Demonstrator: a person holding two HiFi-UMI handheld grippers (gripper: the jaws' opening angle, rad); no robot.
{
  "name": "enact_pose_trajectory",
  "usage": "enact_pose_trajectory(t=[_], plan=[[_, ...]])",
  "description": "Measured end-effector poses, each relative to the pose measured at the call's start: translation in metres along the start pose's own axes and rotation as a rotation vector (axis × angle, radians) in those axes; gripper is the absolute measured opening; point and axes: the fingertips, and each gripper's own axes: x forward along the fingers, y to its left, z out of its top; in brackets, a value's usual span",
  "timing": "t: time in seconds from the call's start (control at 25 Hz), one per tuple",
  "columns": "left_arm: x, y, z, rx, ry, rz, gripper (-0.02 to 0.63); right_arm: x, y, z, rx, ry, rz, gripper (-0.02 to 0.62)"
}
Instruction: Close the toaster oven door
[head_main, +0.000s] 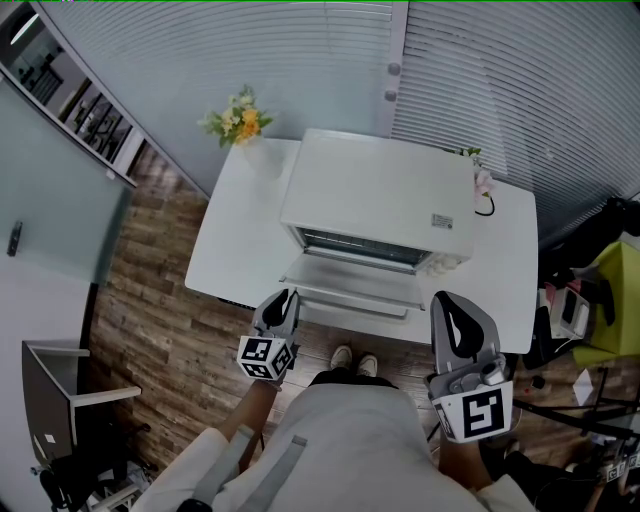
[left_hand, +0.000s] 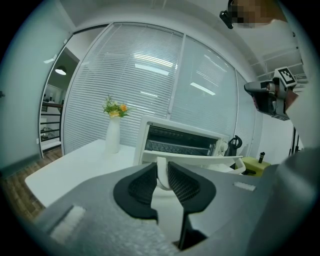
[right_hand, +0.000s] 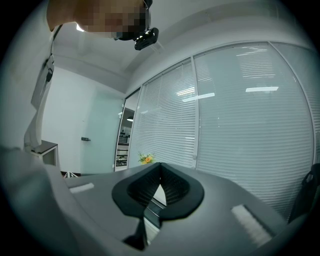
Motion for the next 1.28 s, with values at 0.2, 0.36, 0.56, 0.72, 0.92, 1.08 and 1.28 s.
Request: enact_pose_trajectory(t=[0.2, 0.36, 0.56, 0.72, 0.92, 1.08, 1.28], plan=[[0.003, 0.001, 0.004, 0.001, -0.006, 0.002, 0.08, 0.001, -0.001, -0.002, 0.002, 0.002, -0.001, 0.003], [0.006, 0.0, 0.01, 0.003, -0.013, 0.002, 0.08, 0.001, -0.002, -0.001, 0.002, 0.001, -0.002, 0.003], [0.01, -0.001, 0.015, 0.01, -0.013, 0.001, 0.08, 0.002, -0.004, -0.001, 0.002, 0.0, 0.001, 0.003], [0.011, -0.001, 0.016, 0.011, -0.011, 0.001, 0.08, 0.002, -0.004, -0.002, 0.001, 0.001, 0.002, 0.003], [0.014, 0.0, 0.02, 0.014, -0.013, 0.001, 0.081, 0.004, -0.003, -0.002, -0.002, 0.0, 0.005, 0.005], [0.017, 0.0, 0.024, 0.015, -0.015, 0.0, 0.081, 0.004, -0.002, -0.001, -0.003, -0.002, 0.009, 0.003], [0.02, 0.0, 0.029, 0.02, -0.019, 0.004, 0.081, 0.005, -0.003, -0.001, -0.004, 0.0, 0.009, 0.003]])
